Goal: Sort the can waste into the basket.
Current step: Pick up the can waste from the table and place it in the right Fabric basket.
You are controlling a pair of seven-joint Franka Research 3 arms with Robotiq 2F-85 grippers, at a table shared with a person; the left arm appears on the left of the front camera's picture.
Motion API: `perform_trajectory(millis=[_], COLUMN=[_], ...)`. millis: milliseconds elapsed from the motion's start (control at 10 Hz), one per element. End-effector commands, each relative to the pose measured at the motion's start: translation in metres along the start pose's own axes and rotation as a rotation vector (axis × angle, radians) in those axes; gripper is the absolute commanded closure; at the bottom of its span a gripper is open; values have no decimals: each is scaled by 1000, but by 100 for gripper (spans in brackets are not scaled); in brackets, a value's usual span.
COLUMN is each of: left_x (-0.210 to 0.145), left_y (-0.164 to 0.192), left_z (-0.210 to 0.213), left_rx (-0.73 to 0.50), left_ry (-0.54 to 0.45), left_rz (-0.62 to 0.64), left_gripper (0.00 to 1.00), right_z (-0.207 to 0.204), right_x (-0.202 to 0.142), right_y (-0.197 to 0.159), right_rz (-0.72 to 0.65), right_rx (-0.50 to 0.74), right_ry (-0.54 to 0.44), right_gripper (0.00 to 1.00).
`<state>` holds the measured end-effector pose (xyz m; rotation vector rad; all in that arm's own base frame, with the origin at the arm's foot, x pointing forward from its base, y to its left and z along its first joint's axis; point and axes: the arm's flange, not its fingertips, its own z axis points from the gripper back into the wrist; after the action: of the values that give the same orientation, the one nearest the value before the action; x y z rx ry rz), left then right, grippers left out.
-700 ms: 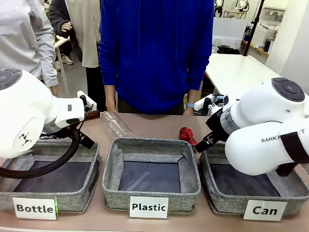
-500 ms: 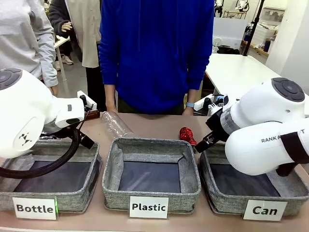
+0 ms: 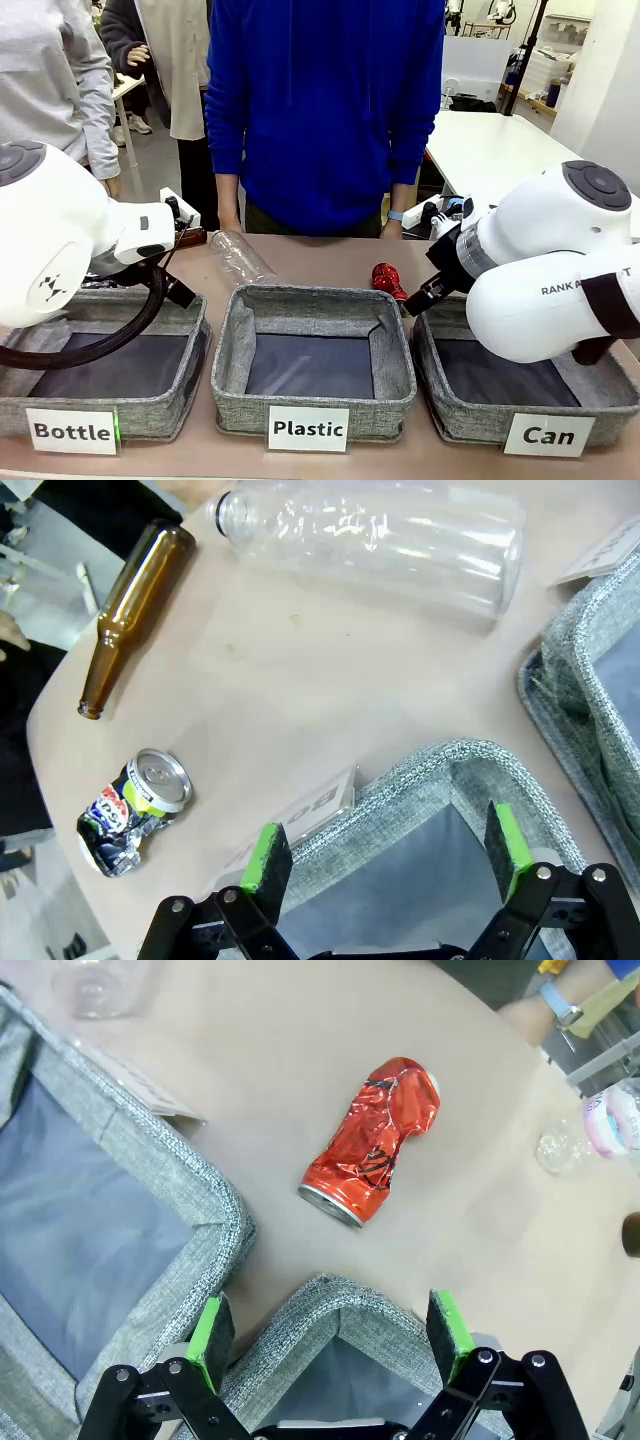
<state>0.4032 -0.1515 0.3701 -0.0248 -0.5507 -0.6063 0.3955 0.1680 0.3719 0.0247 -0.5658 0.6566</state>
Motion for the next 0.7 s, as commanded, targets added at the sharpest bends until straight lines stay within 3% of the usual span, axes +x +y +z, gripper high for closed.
perform_trajectory(millis=[0, 600], left_x=[0, 0], left_y=[0, 0], left_z=[0, 0], left_rx=[0, 0], left_ry=[0, 0], left_rz=[0, 0], left_gripper=[0, 0], right_z=[0, 0], right_x=[0, 0], right_y=[0, 0], right_rz=[-1, -1], right_rx=[0, 0], right_ry=[0, 0], right_gripper=[0, 0])
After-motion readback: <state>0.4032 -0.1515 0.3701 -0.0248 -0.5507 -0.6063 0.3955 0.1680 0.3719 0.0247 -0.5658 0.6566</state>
